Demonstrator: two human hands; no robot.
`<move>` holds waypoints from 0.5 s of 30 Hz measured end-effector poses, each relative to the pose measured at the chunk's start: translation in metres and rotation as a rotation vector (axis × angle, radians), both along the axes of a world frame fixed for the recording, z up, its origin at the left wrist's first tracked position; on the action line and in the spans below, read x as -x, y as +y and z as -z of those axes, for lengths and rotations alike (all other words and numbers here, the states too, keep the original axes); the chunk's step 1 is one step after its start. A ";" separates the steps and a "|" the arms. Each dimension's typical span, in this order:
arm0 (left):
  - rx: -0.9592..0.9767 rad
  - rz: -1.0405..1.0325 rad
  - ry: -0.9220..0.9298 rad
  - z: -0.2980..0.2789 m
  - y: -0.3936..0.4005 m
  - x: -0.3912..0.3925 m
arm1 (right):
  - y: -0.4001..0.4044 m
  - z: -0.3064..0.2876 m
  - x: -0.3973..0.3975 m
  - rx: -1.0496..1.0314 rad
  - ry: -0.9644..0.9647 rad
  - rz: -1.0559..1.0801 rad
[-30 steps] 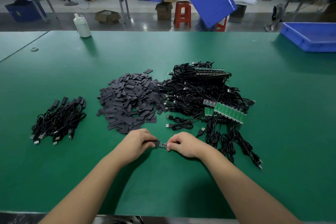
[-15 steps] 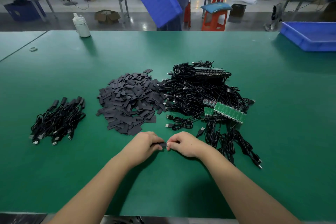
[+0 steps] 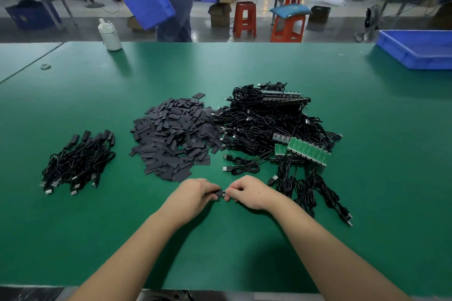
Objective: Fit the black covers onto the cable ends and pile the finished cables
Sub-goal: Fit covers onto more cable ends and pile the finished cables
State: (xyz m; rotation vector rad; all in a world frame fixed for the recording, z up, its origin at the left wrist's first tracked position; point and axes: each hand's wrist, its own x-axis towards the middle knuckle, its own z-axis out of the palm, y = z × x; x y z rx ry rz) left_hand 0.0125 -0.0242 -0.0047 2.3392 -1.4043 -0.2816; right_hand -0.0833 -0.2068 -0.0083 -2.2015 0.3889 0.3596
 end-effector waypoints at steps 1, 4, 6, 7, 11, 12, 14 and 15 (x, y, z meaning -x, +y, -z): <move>-0.015 0.006 0.000 0.001 -0.001 0.001 | 0.001 0.001 0.001 0.002 -0.001 0.005; -0.005 -0.006 -0.024 0.004 -0.002 0.003 | 0.004 0.003 0.000 0.019 0.016 0.022; 0.051 -0.028 -0.048 0.005 -0.002 0.004 | 0.004 0.003 -0.001 0.024 0.024 0.031; 0.077 -0.037 -0.051 0.005 -0.002 0.005 | 0.003 0.003 -0.001 0.025 0.026 0.032; 0.144 -0.055 -0.040 0.006 0.000 0.007 | 0.004 0.003 -0.003 0.055 0.039 0.029; 0.152 -0.057 -0.038 0.006 0.000 0.008 | 0.004 0.004 -0.003 0.054 0.043 0.033; 0.165 -0.059 -0.030 0.006 0.000 0.009 | 0.004 0.004 -0.004 0.062 0.049 0.033; 0.167 -0.060 -0.027 0.006 0.000 0.009 | 0.005 0.004 -0.004 0.071 0.052 0.029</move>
